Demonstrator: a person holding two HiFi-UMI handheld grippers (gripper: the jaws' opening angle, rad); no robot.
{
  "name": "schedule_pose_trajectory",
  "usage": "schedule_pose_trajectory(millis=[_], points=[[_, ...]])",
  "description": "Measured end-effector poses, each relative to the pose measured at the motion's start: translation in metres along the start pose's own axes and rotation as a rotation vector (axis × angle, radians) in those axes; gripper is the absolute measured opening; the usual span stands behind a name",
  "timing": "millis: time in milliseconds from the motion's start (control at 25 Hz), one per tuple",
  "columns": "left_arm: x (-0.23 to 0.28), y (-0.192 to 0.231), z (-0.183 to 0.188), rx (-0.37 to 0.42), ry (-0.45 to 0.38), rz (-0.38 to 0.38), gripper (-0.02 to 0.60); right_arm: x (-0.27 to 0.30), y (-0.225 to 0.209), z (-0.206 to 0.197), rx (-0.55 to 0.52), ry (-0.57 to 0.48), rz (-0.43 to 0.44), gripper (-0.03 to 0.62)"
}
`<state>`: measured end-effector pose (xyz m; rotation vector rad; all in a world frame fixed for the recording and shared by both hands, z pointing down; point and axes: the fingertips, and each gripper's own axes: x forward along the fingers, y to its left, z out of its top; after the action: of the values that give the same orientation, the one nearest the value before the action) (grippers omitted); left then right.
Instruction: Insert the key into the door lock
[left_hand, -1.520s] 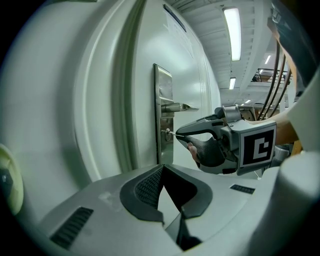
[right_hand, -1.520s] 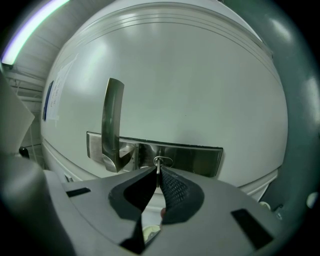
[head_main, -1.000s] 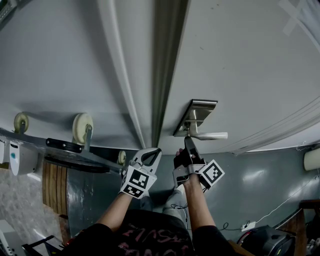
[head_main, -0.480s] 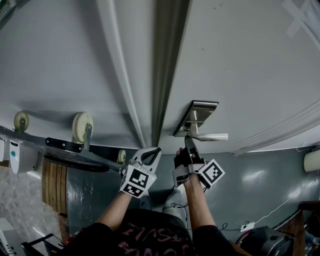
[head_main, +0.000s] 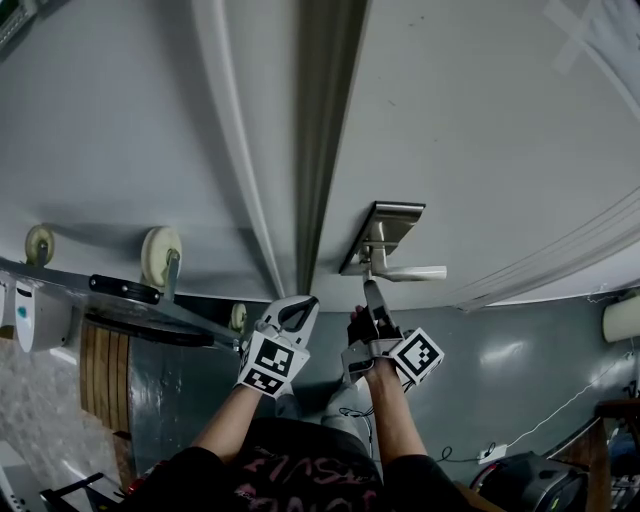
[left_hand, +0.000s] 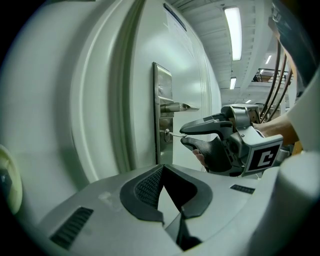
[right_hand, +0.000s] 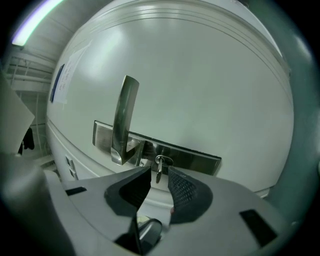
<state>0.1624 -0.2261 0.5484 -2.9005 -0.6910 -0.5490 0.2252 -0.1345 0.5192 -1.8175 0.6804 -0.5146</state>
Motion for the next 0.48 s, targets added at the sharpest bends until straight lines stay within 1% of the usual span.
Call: schedule_pose_trajectory(millis=[120, 200, 360, 480], points=[[-0.001, -0.001, 0.003, -0.001, -0.002, 0.001, 0.012, -0.010, 0.000, -0.002, -0.097, 0.021, -0.028, 0.150], [-0.002, -0.002, 0.009, 0.006, -0.010, 0.001, 0.012, -0.015, 0.004, -0.002, -0.150, 0.030, -0.029, 0.149], [-0.003, -0.005, 0.016, 0.010, -0.022, -0.004, 0.012, -0.023, 0.010, 0.001, -0.195, 0.024, -0.030, 0.143], [-0.003, -0.008, 0.020, 0.009, -0.033, -0.010, 0.012, -0.029, 0.011, 0.002, -0.220, 0.025, -0.057, 0.135]])
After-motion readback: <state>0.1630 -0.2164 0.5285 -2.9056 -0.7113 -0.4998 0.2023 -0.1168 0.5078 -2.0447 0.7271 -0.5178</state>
